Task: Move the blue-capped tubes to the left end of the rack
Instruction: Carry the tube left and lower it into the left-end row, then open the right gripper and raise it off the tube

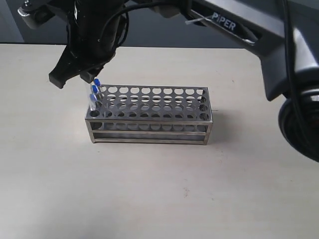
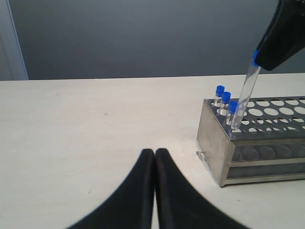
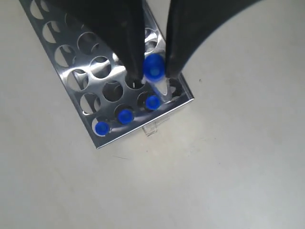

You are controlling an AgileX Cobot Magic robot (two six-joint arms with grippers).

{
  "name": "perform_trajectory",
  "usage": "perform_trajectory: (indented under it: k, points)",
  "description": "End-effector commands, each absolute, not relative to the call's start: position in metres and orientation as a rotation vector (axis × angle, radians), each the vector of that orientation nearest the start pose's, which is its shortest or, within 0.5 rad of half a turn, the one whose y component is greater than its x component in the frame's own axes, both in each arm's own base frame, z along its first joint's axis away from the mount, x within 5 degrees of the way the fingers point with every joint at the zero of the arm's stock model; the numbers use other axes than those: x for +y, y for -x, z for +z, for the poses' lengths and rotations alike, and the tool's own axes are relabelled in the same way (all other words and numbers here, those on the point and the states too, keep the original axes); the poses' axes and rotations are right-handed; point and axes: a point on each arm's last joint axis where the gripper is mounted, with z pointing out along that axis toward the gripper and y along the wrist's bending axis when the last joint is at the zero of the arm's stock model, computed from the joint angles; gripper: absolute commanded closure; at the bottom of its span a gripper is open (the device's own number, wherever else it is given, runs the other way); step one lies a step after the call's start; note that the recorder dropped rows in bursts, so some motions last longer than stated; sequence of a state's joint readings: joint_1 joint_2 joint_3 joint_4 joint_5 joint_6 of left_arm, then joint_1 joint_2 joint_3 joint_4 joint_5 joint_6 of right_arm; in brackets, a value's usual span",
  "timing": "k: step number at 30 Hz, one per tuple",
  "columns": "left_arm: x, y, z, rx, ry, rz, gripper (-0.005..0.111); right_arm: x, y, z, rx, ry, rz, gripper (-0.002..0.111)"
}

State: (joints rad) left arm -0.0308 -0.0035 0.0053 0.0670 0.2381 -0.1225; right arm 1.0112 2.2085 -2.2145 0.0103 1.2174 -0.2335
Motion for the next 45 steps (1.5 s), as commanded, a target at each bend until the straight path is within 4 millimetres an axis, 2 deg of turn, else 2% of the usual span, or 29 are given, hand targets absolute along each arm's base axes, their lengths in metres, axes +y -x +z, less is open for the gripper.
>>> perform_trajectory:
  k: [1, 5, 12, 20, 33, 36, 42, 43, 45]
  points:
    - [0.0, -0.056, 0.192, 1.714, 0.031, -0.055, 0.106, 0.414, -0.267, 0.271, 2.257, 1.589, 0.224, 0.109]
    - [0.0, -0.056, 0.192, 1.714, 0.031, -0.055, 0.106, 0.414, -0.267, 0.271, 2.258, 1.589, 0.224, 0.109]
    - [0.0, -0.056, 0.192, 1.714, 0.031, -0.055, 0.106, 0.421, -0.269, 0.242, 2.313, 1.618, 0.228, 0.109]
    - [0.0, -0.056, 0.192, 1.714, 0.031, -0.055, 0.106, 0.425, -0.271, 0.225, 2.343, 1.635, 0.219, 0.109]
    - [0.0, -0.056, 0.192, 1.714, 0.031, -0.055, 0.106, 0.425, -0.269, 0.227, 2.364, 1.608, 0.248, 0.109]
    - [0.0, -0.056, 0.192, 1.714, 0.031, -0.055, 0.106, 0.425, -0.269, 0.227, 2.365, 1.608, 0.25, 0.1]
    - [0.0, -0.056, 0.192, 1.714, 0.031, -0.055, 0.106, 0.425, -0.269, 0.228, 2.364, 1.605, 0.251, 0.06]
    - [0.0, -0.056, 0.192, 1.714, 0.031, -0.055, 0.106, 0.425, -0.269, 0.228, 2.366, 1.602, 0.252, 0.057]
    - [0.0, -0.056, 0.192, 1.714, 0.031, -0.055, 0.106, 0.425, -0.269, 0.231, 2.37, 1.588, 0.257, 0.057]
